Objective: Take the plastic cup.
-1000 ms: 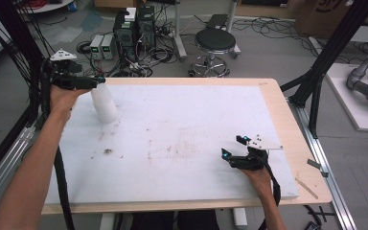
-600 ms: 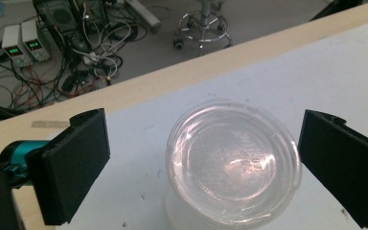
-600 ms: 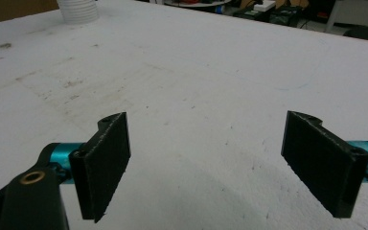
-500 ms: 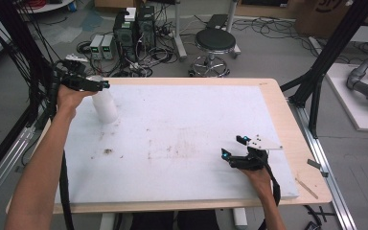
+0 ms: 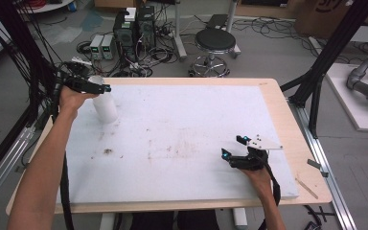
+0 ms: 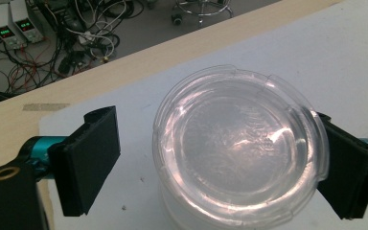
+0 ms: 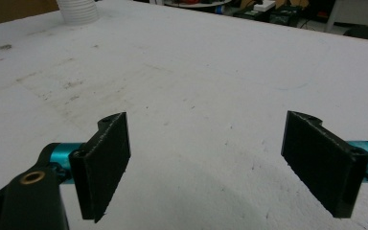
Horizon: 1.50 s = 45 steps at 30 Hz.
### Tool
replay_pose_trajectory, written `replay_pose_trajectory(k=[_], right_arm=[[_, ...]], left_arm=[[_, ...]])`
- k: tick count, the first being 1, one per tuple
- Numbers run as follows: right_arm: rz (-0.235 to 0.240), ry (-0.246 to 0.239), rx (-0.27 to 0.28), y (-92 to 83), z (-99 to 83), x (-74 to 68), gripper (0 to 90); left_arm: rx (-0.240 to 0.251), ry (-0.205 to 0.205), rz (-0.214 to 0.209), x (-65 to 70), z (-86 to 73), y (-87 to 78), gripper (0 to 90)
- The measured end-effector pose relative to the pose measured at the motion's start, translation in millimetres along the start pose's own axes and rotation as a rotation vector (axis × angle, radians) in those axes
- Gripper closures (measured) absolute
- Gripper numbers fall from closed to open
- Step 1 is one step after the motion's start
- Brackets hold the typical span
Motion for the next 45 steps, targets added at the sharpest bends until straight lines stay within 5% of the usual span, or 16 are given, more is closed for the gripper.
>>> replay_pose_trajectory(k=[23,45], right_arm=[[-0.005,-0.005,0.000,0.0,-0.1,0.3,17.2],[-0.009,-0.005,-0.002,0.4,-0.1,0.4,17.2]], left_arm=[[-0.036,0.009,-0.052,5.8,-4.4,2.9,34.3],[-0.006,0.011,-0.042,6.4,8.3,-9.2,36.5]])
Point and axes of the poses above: each handheld gripper's, and its own axes: y roughly forward along the jaws, z roughly out of its top, x roughly to its right, the point moved 10 cm from there along y, roughly forward along the jaws, and after that the axes turned 1 degree about x, right-handed, at the moved point
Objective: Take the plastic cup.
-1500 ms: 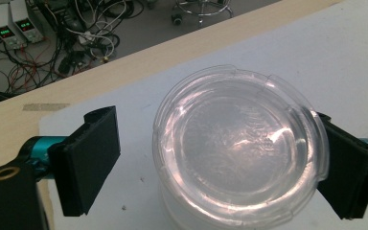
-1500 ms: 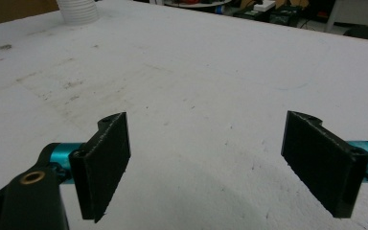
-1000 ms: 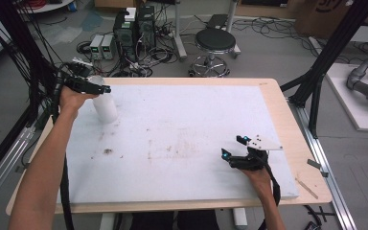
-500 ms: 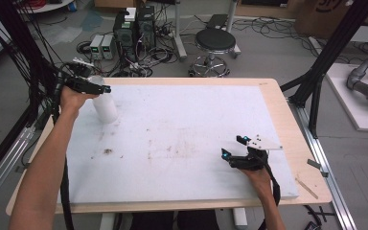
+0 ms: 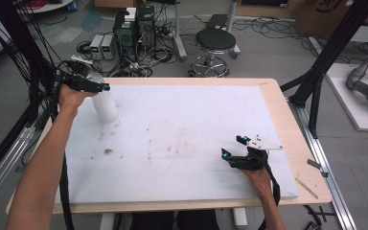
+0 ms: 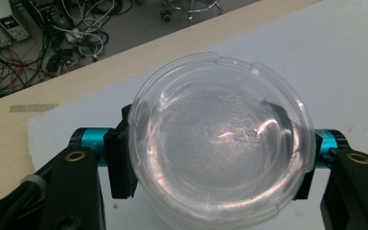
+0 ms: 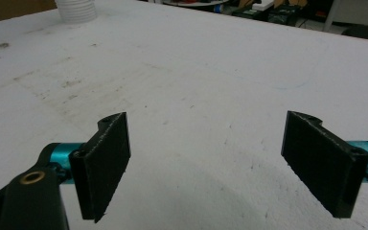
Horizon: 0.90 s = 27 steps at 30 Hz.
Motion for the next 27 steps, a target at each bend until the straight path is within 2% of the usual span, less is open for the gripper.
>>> replay_pose_trajectory(k=[4,6,7,8,11,15,19,22,27], right_arm=[[0.000,0.000,-0.001,0.1,0.0,0.0,17.2],[0.002,0.004,-0.006,0.0,-0.6,-0.7,17.2],[0.003,0.002,-0.006,0.0,-0.6,-0.8,17.2],[0.002,0.001,-0.006,0.0,-0.6,-0.7,17.2],[0.002,0.001,-0.007,0.0,-0.6,-0.7,17.2],[0.002,0.004,-0.006,0.1,-0.5,-0.8,17.3],[0.001,-0.001,-0.006,0.3,-0.5,-0.7,17.2],[0.001,-0.002,-0.007,0.4,-0.6,-0.7,17.2],[0.000,-0.003,-0.007,0.4,-0.5,-0.7,17.2]], left_arm=[[0.019,0.009,0.003,-0.2,13.5,-12.8,37.0],[0.039,0.012,0.007,-0.4,23.0,-21.6,37.2],[0.050,0.014,0.014,-0.9,32.7,-31.2,37.5],[0.050,0.014,0.014,-0.9,32.7,-31.2,37.5],[0.074,0.023,0.019,-0.1,47.1,-45.5,37.8],[0.099,0.046,0.028,2.8,63.0,-64.1,37.9],[0.112,0.059,0.028,4.9,69.5,-75.7,37.9],[0.119,0.059,0.026,6.7,68.2,-80.6,37.9],[0.185,0.059,-0.009,22.1,57.7,-91.6,38.0]])
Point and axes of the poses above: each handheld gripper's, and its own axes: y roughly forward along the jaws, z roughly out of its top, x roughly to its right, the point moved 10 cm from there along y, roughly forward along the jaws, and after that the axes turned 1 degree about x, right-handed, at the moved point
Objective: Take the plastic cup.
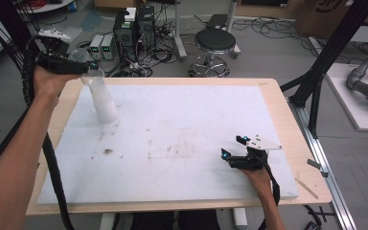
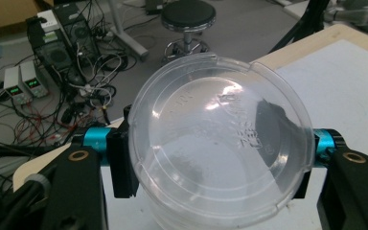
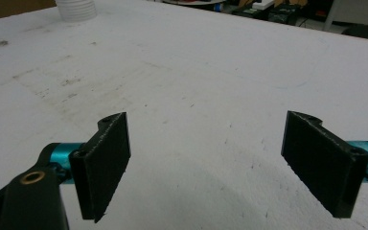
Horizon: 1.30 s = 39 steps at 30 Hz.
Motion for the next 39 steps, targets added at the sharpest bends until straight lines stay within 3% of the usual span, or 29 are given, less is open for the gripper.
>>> replay_pose_trajectory(k=[6,12,16,19,25,27,30,33,35,39], right_arm=[[-0.001,-0.001,-0.004,0.2,-0.2,-0.1,17.2],[0.001,0.002,-0.008,0.5,-0.6,-0.1,17.2],[0.002,-0.001,-0.010,0.8,-0.7,-0.6,17.2],[0.001,-0.002,-0.015,1.5,-0.9,0.0,17.2],[0.000,0.009,-0.043,4.3,-2.8,1.3,17.3],[0.001,0.011,-0.042,3.9,-2.8,0.4,17.2],[-0.004,-0.002,-0.038,3.4,-2.6,0.1,17.3],[-0.006,-0.005,-0.041,4.1,-2.7,0.0,17.2],[-0.007,-0.007,-0.046,4.0,-3.1,-0.5,17.2],[-0.011,-0.015,-0.041,4.1,-2.7,-0.3,17.2]], left_arm=[[0.079,0.049,-0.089,34.3,-7.7,-26.8,38.0],[0.140,0.119,-0.222,89.5,-33.8,-39.9,38.0],[0.161,0.147,-0.298,126.1,-58.1,-35.2,37.9],[0.139,0.166,-0.354,151.9,-79.1,-22.4,37.9],[0.184,0.176,-0.460,191.4,-92.0,-5.5,37.8],[0.207,0.178,-0.501,202.8,-94.2,-3.0,37.8],[0.220,0.231,-0.565,220.1,-101.3,-0.3,37.3],[0.242,0.237,-0.626,231.1,-107.1,1.6,37.3],[0.251,0.238,-0.652,235.3,-111.2,4.0,37.4],[0.291,0.199,-0.716,241.7,-118.9,8.7,37.4]])
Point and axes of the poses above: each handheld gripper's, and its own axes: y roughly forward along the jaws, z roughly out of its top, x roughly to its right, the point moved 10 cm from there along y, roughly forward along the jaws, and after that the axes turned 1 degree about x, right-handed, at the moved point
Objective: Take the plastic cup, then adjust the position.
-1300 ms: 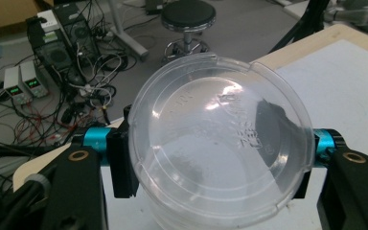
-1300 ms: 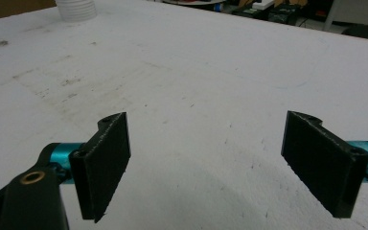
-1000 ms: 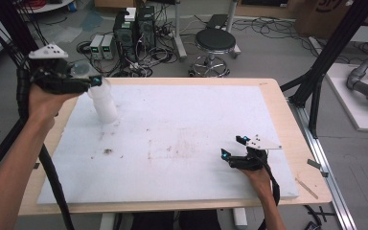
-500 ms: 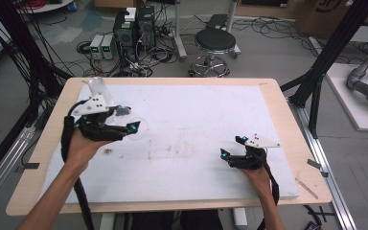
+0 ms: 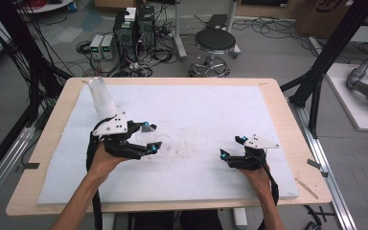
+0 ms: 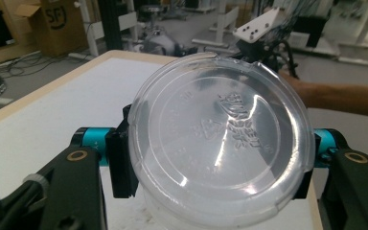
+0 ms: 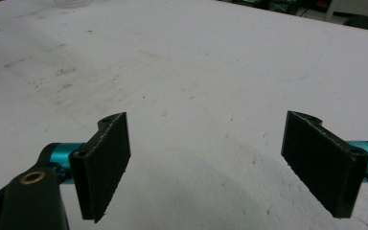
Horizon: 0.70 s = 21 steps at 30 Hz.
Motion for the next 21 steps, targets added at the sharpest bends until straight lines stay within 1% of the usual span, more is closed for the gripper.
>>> replay_pose_trajectory(k=[2,3,5,8,9,10,12,13,16,19,21], right_arm=[[-0.002,-0.008,0.002,-0.6,0.1,-0.5,17.3],[-0.002,-0.014,0.005,-0.8,0.1,-1.0,17.3],[-0.004,-0.020,0.008,-1.0,0.4,-1.1,17.2],[-0.001,-0.012,-0.003,-0.2,-0.5,-1.4,17.3],[0.000,-0.014,-0.007,0.3,-0.6,-1.1,17.3],[0.001,-0.012,-0.008,0.5,-0.7,-1.2,17.2],[0.002,-0.010,-0.009,0.3,-0.9,-1.9,17.3],[-0.001,-0.019,-0.003,0.0,-0.3,-1.5,17.2],[0.002,-0.019,-0.005,0.0,-0.5,-1.5,17.3],[0.008,-0.014,-0.002,-0.1,-0.2,-1.8,17.2],[0.012,-0.013,0.000,0.0,0.1,-1.7,17.2]], left_arm=[[0.015,-0.011,-0.028,1.0,-4.7,2.4,37.4],[0.015,-0.010,-0.037,0.7,-6.7,3.2,37.4],[0.031,-0.015,-0.059,0.9,-9.6,4.5,37.4],[0.039,-0.019,-0.080,-3.4,-14.4,6.5,37.8],[0.025,-0.019,-0.080,-5.2,-16.1,7.4,38.0],[0.013,-0.019,-0.069,-7.3,-17.4,7.8,38.0],[0.027,-0.024,-0.075,-7.8,-16.0,7.2,38.0],[0.029,-0.023,-0.073,-7.6,-15.6,7.0,37.9],[0.015,-0.018,-0.073,-7.1,-17.0,6.5,38.0],[0.030,-0.027,-0.070,-7.6,-15.4,5.2,38.0],[0.029,-0.031,-0.066,-7.8,-15.5,4.8,38.0]])
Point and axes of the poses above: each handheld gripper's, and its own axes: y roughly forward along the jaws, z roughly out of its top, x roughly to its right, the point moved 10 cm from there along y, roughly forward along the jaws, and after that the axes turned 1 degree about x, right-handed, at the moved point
